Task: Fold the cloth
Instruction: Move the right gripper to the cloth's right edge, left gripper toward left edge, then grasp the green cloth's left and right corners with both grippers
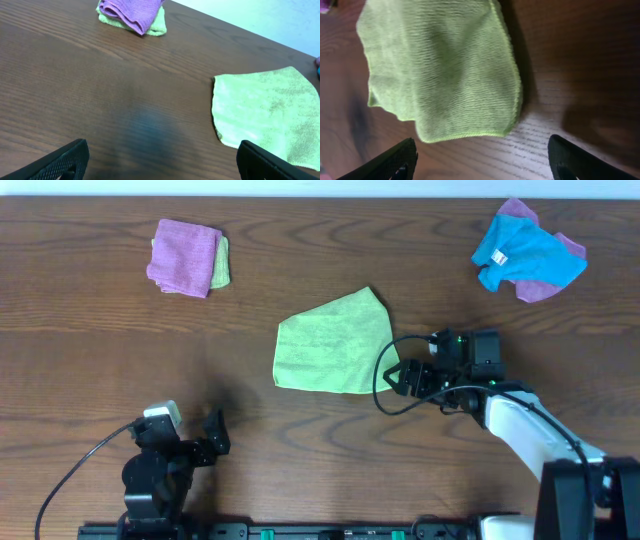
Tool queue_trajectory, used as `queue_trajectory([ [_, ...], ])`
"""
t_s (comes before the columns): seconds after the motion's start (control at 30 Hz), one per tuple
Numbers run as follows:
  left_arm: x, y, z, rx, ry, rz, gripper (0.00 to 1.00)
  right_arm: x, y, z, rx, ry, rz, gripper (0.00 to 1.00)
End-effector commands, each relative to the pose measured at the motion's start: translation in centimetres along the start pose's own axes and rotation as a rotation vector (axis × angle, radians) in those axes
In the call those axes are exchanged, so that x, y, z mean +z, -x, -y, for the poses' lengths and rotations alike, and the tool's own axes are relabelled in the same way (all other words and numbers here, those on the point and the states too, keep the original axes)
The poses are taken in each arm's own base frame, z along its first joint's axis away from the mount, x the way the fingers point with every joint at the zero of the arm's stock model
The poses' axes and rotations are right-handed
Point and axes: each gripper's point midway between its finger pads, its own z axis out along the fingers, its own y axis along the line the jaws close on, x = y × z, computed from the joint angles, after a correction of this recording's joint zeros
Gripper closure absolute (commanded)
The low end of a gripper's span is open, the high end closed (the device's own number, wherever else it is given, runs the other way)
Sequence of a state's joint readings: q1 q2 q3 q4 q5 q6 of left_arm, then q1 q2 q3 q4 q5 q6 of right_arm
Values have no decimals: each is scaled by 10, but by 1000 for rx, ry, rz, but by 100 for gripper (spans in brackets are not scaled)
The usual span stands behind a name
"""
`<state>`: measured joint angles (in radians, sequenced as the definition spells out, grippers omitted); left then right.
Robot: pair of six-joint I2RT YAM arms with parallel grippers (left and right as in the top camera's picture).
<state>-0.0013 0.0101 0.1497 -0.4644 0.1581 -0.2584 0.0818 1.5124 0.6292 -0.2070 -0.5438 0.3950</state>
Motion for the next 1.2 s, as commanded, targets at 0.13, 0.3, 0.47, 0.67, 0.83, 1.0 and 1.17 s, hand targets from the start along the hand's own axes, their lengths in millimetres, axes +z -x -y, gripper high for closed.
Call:
queue_trajectory([
  [0.13,0,-5,14,-20,-83,-26,5,14,-7,14,88,-21,-32,21],
  [0.3,-6,8,21,-135,-91,-45,4,18,-2,14,114,-15,-17,25],
  [0.47,-9,25,33,-184,-83,-133,4,21,-2,16,121,-15,-18,26],
  [0.67,6,40,57,-233,-111,-365,4,31,-8,16,115,-17,-43,27],
  [0.83,30,51,78,-283,-170,-523,4,43,-14,24,137,-36,-67,37],
  [1.0,56,36,79,-409,-156,-637,4,48,-17,29,147,-43,-77,53],
  [1.17,70,16,81,-614,-115,-751,5,48,-11,28,134,-35,-55,82],
])
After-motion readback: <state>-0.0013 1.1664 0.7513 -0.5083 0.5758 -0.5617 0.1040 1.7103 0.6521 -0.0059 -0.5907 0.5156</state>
